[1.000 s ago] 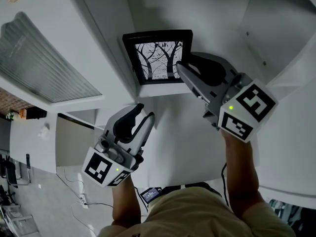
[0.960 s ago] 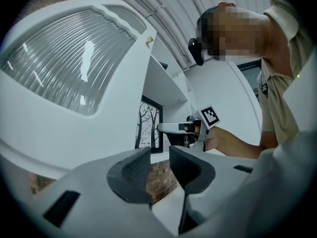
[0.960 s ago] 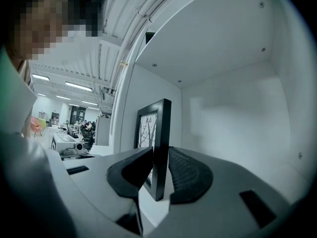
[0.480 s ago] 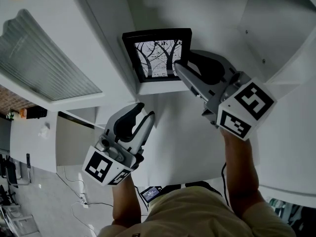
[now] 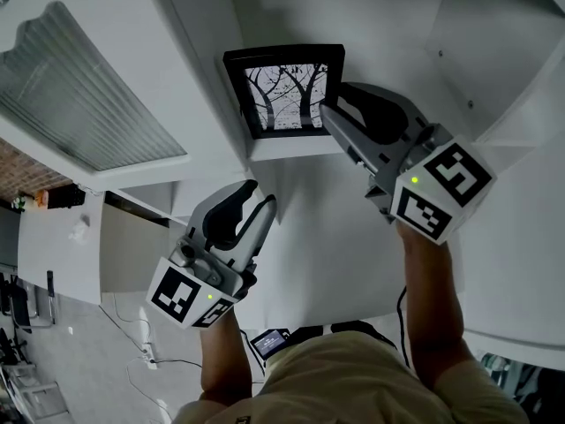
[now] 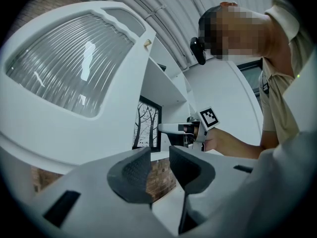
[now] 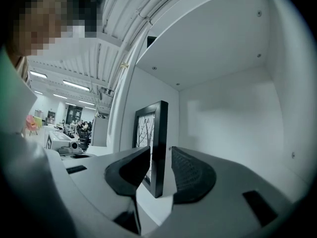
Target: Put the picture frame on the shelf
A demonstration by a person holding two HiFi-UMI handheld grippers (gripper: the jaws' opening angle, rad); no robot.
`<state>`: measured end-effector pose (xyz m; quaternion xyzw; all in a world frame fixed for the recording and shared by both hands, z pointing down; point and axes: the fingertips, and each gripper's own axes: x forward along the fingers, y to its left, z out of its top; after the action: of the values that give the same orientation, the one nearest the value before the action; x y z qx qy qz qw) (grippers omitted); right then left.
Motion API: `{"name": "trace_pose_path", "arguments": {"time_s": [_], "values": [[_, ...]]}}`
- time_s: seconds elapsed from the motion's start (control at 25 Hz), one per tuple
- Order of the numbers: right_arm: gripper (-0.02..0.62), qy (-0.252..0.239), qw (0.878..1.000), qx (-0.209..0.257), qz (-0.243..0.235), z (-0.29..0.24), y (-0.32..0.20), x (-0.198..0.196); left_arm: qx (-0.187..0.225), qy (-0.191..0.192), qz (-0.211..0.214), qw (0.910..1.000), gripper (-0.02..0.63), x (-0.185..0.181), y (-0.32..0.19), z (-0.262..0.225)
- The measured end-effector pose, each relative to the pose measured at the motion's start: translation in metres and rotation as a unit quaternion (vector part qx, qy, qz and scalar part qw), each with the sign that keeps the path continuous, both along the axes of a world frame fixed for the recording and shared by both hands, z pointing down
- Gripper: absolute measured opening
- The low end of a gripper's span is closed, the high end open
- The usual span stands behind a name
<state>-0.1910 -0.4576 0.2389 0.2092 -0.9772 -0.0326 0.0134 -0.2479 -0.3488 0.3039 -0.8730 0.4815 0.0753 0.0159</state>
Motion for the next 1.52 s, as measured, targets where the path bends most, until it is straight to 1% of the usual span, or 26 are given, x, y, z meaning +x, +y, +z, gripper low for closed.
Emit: {"name": "trace_pose_path", "arguments": {"time_s": [0.28,0.4,0.56,0.6,0.68,0.76,0.84,1.0,1.16,1.24,1.36,1.52], "values": [[0.112,-0.009,1.000,-0.004,0.023,-0.007,0.005,0.017,0.012,0.004,-0.010,0.9999,0.117,-0.007,0.010,-0.009],[0.110,-0.005,0.999,-0.011,0.031,-0.005,0.014,0.025,0.008,0.002,-0.015,0.9999,0.111,-0.009,0.020,-0.011],[0.109,-0.008,0.999,0.012,0.035,-0.006,0.034,0.030,0.017,-0.004,-0.011,0.9998,0.090,-0.014,0.035,-0.009],[0.101,-0.007,0.999,0.012,0.037,-0.005,0.041,0.030,0.019,-0.004,-0.009,0.9998,0.082,-0.016,0.041,-0.009],[0.060,-0.001,0.999,0.009,0.034,-0.004,0.056,0.027,0.017,-0.003,-0.004,0.9998,0.058,-0.020,0.053,-0.008],[0.024,0.004,1.000,0.009,0.022,-0.002,0.074,0.024,0.014,-0.007,0.001,0.9999,0.027,-0.020,0.064,-0.007],[0.009,0.009,1.000,0.009,0.003,0.002,0.094,0.025,0.013,-0.014,0.005,0.9998,0.011,-0.014,0.075,-0.007],[0.006,0.018,0.999,0.011,-0.039,0.007,0.137,0.039,0.015,-0.034,0.012,0.9992,0.008,0.013,0.101,-0.016],[0.006,0.019,0.997,0.008,-0.075,0.014,0.180,0.066,0.008,-0.057,0.009,0.9983,0.006,0.051,0.127,-0.019],[0.006,0.019,0.996,0.006,-0.091,0.018,0.201,0.086,0.001,-0.067,0.008,0.9977,0.006,0.076,0.140,-0.018],[0.006,0.018,0.994,0.005,-0.108,0.020,0.229,0.125,-0.007,-0.077,0.011,0.9969,0.006,0.124,0.159,-0.016],[0.006,0.014,0.992,0.006,-0.122,0.023,0.265,0.181,-0.015,-0.077,0.018,0.9968,0.006,0.188,0.187,-0.015]]}}
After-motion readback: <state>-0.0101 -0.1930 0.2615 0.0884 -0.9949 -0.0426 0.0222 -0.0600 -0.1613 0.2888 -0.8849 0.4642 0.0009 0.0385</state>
